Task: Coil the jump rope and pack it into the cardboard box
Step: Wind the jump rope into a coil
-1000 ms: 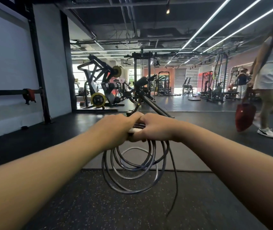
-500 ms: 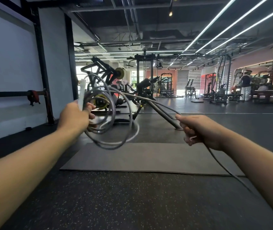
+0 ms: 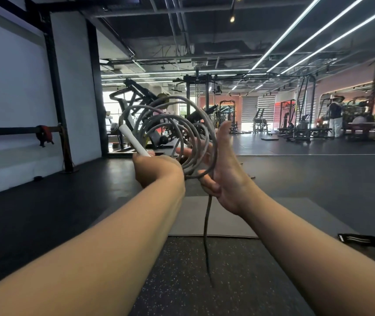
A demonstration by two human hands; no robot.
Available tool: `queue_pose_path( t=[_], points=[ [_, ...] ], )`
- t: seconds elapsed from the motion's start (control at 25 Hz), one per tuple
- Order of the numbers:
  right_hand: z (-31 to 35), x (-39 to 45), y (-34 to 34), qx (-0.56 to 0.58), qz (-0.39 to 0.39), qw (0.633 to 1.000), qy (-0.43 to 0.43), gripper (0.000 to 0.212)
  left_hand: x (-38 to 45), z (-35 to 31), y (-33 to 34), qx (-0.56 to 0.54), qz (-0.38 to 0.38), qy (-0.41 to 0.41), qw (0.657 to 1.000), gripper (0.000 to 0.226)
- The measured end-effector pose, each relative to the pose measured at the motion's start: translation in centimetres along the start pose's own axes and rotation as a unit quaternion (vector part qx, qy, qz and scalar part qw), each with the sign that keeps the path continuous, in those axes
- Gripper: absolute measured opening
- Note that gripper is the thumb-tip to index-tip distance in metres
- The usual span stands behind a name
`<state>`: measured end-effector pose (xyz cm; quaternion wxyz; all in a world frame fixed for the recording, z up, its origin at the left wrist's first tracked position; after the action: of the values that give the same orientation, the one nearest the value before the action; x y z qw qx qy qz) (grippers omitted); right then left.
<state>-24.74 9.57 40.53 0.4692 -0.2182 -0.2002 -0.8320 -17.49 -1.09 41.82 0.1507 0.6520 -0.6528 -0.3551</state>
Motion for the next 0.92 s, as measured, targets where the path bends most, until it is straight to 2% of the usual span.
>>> queue_pose_path(
  t=[0.04, 0.12, 0.2, 0.28, 0.32, 0.44, 0.52, 0.64, 0.8, 0.92],
  points=[
    [0.2, -0.2, 0.5, -0.043, 0.008, 0.998, -0.034, 0.108, 0.0, 0.1, 0.0, -0.048, -0.009, -0.044, 0.998, 0.039],
    [0.1, -0.8, 1.0, -0.122, 0.002, 0.989, -0.078, 0.087, 0.5, 0.8, 0.0, -0.126, 0.011, -0.102, 0.987, 0.039],
    [0.1, -0.8, 1.0, -0.144, -0.040, 0.984, -0.096, 0.056, 0.5, 1.1, 0.3, -0.010, 0.061, -0.102, 0.993, 0.028],
    [-0.1, -0.3, 0.8, -0.158, -0.080, 0.979, -0.101, 0.030, -0.3, 2.4, -0.1, 0.031, 0.112, -0.150, 0.982, 0.021],
    [-0.3, 0.0, 0.6, -0.175, -0.093, 0.975, -0.096, 0.023, -0.7, 3.0, -0.1, 0.049, 0.119, -0.167, 0.978, 0.023],
    [-0.7, 0.4, 0.2, -0.198, -0.115, 0.971, -0.074, 0.037, -2.0, 2.9, -0.4, 0.083, 0.134, -0.186, 0.970, 0.013],
    [-1.0, 0.2, 0.5, -0.180, -0.131, 0.973, -0.057, 0.045, -2.6, 2.7, -0.6, 0.072, 0.132, -0.192, 0.970, 0.018],
    [-1.6, 0.0, 1.1, -0.169, -0.178, 0.969, -0.031, 0.039, -3.2, 2.9, -0.7, 0.072, 0.114, -0.183, 0.974, 0.034],
    [-2.5, -0.2, 1.1, -0.272, -0.261, 0.925, -0.040, 0.041, -3.2, 3.5, -0.5, 0.117, 0.161, -0.225, 0.954, 0.042],
    [-2.7, -0.8, 0.8, -0.303, -0.309, 0.901, -0.033, 0.032, -3.0, 4.2, -0.8, 0.164, 0.216, -0.260, 0.927, 0.041]
  ],
)
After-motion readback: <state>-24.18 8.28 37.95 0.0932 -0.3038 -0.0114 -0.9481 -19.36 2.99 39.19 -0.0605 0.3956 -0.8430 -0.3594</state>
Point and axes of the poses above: each hand's wrist, its own x-axis towards the middle knuckle, its own y-axis out of the palm, z = x × y, the point moved 3 cm from there along x, towards the middle knuckle, and after that the axes turned 8 degrees about -y, right-handed, at the moved point
